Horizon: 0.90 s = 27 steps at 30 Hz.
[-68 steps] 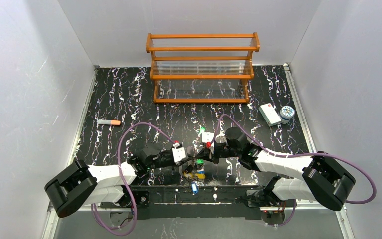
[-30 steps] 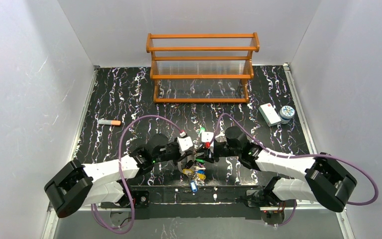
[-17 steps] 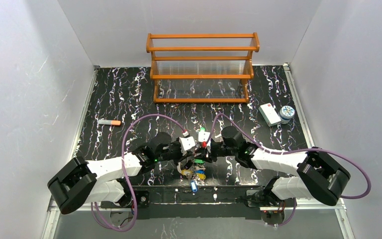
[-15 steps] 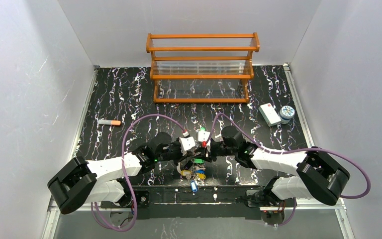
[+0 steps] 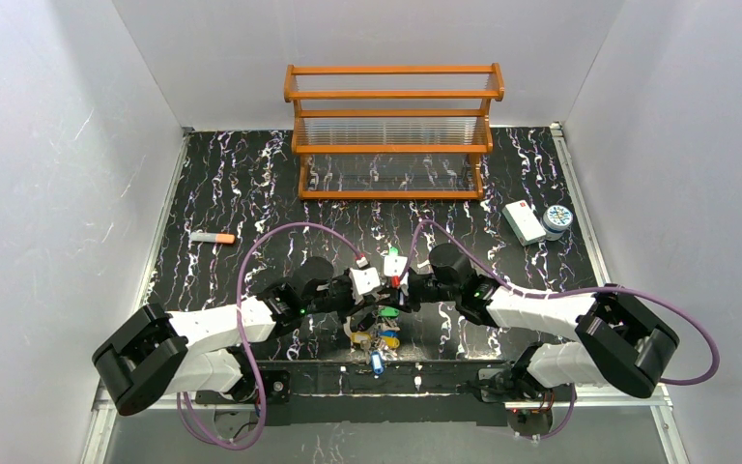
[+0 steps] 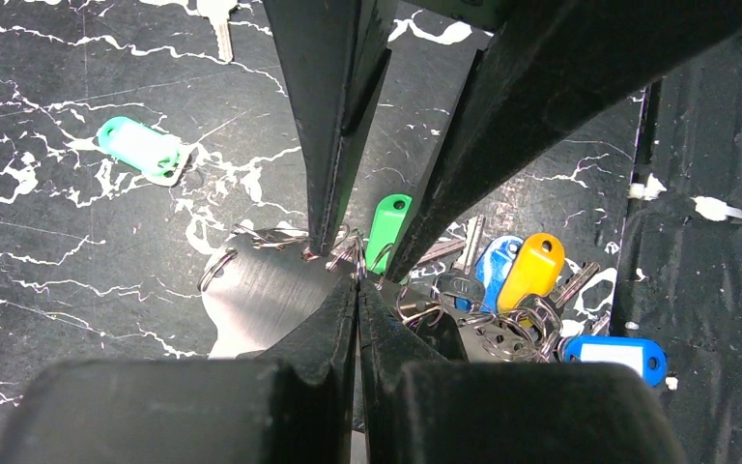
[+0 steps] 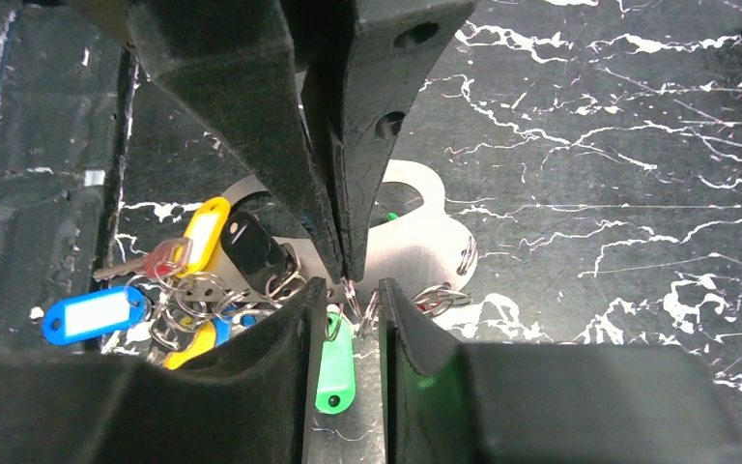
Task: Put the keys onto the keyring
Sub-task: Adjust the keyring.
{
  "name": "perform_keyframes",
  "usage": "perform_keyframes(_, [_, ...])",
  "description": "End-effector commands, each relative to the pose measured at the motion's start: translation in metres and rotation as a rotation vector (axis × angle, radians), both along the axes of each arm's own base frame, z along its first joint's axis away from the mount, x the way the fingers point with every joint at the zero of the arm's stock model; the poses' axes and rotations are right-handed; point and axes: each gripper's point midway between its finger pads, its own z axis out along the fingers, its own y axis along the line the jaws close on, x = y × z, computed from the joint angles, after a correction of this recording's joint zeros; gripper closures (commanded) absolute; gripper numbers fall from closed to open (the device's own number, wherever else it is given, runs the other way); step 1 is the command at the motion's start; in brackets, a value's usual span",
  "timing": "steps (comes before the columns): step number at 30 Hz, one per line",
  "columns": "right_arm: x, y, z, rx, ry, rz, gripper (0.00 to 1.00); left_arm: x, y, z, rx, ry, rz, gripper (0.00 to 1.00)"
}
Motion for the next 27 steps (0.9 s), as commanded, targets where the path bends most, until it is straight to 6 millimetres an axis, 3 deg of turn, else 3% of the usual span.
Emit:
perform_keyframes(1, [0.003,0.010,0.011,0.018,-0.051,0.042,0.71,0.000,-0.012,0.019,-0.041,-0.029,-0.049,1.00])
perform_keyframes(10, [0.005,0.016,0.008,-0.005,-0.065,0.073,0.81,-0.004,-0.015,0.025,-0.061,-0.038,-0.080,1.00])
perform_keyframes(27, [-0.003,0.016,0.004,-0.020,-0.048,0.126,0.75,-0.005,-0.018,0.031,-0.079,-0.041,-0.087,1.00])
